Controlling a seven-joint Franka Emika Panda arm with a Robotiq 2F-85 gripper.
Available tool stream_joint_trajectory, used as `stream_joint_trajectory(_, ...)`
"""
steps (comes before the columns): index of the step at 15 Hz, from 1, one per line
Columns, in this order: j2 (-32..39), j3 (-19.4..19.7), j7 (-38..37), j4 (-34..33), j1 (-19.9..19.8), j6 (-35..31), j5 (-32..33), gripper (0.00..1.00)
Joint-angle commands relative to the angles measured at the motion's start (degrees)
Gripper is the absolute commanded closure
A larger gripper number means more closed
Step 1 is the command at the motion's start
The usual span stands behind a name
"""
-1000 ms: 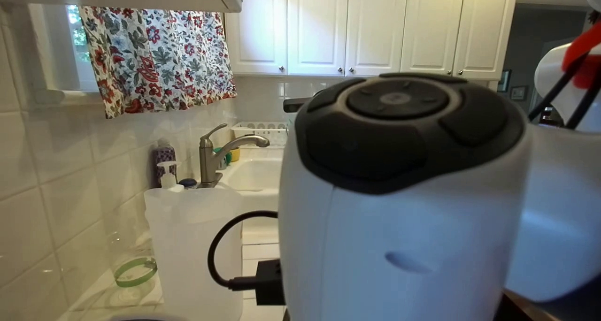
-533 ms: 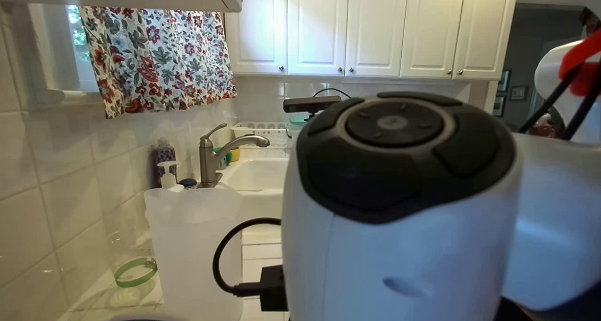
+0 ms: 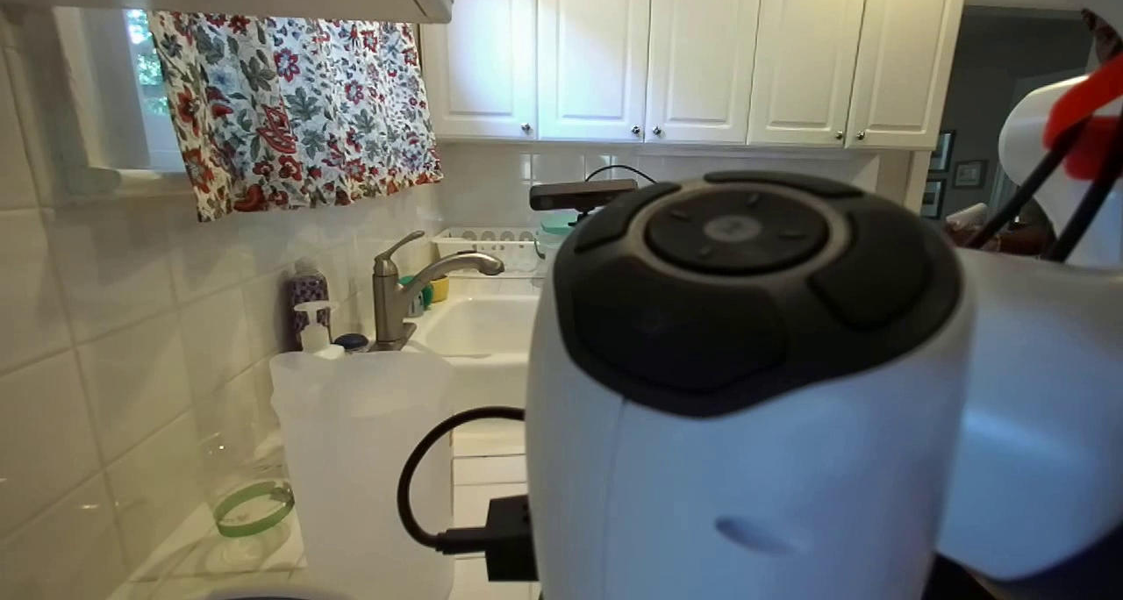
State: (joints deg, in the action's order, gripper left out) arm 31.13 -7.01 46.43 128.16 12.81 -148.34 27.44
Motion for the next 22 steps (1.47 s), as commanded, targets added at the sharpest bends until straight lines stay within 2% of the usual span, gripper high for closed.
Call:
stream_joint_trajectory(1,0.06,-0.85,-0.45,-0.11,-0.90,0.29,0.70,0.00)
stream_joint_trajectory(22,0.70,0.17,-1.76,-1.12,-0.55,-0.24,1.80,0.00)
